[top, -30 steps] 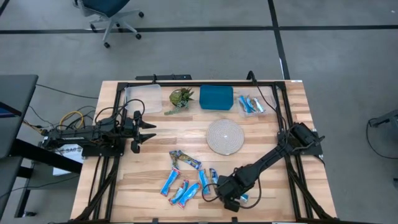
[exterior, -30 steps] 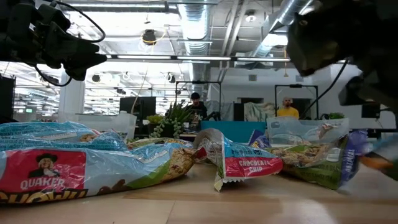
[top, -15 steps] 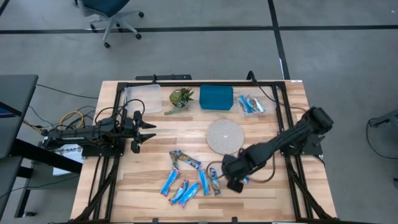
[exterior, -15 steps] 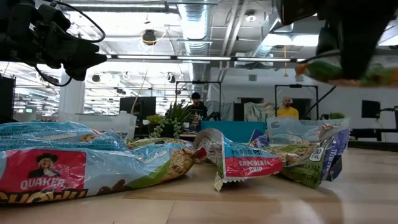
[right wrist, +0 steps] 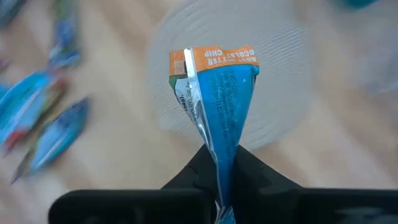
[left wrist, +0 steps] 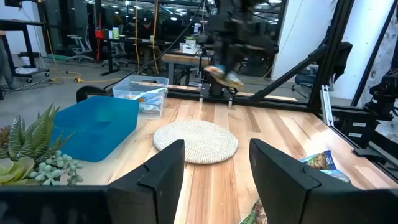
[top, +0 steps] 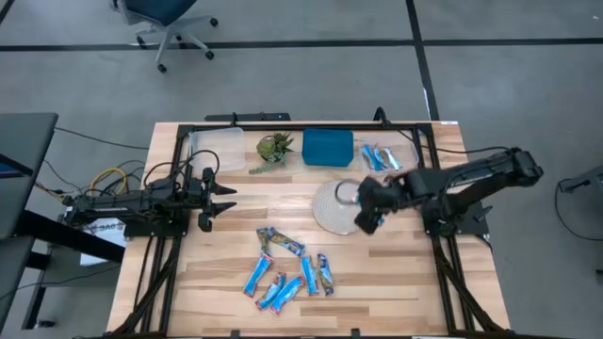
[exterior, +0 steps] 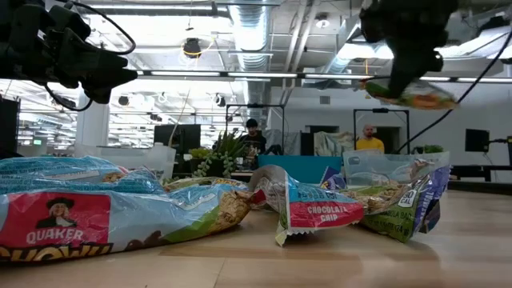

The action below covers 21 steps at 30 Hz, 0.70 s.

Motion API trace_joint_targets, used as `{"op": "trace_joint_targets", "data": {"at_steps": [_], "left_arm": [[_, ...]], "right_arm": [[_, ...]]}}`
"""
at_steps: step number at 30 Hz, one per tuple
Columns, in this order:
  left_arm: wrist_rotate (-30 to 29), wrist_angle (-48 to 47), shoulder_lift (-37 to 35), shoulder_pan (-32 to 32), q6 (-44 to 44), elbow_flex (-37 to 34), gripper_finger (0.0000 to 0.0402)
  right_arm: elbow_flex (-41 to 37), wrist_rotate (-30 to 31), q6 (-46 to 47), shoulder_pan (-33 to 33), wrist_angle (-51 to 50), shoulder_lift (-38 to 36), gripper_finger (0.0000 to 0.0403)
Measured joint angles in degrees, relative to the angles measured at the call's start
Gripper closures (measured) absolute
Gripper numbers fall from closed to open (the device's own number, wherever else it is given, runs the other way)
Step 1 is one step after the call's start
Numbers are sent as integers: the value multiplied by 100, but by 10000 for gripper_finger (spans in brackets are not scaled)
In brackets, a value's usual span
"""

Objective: Pick and place Granola Bars by type
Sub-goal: Put the yellow granola bar into the right transparent bin

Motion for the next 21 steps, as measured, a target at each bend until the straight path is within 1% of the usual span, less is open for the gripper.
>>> {"op": "trace_joint_targets", "data": {"at_steps": [4,8,13,21], "left_arm": [[-2,-2,0,-2,-1,0,228],[-1,-1,1,-1,0,0,228],[0,-1,1,-2,0,0,228],[0,-2,0,-2,-1,0,228]], "right_arm": [[-19,276,-364,-740,13,-219,394],[-21,493,-767,-1510,68,-264,388],[-21,576,-1170,-2463,351,-228,390],[-23,661,-1222,-3777,498,-212,389]]}}
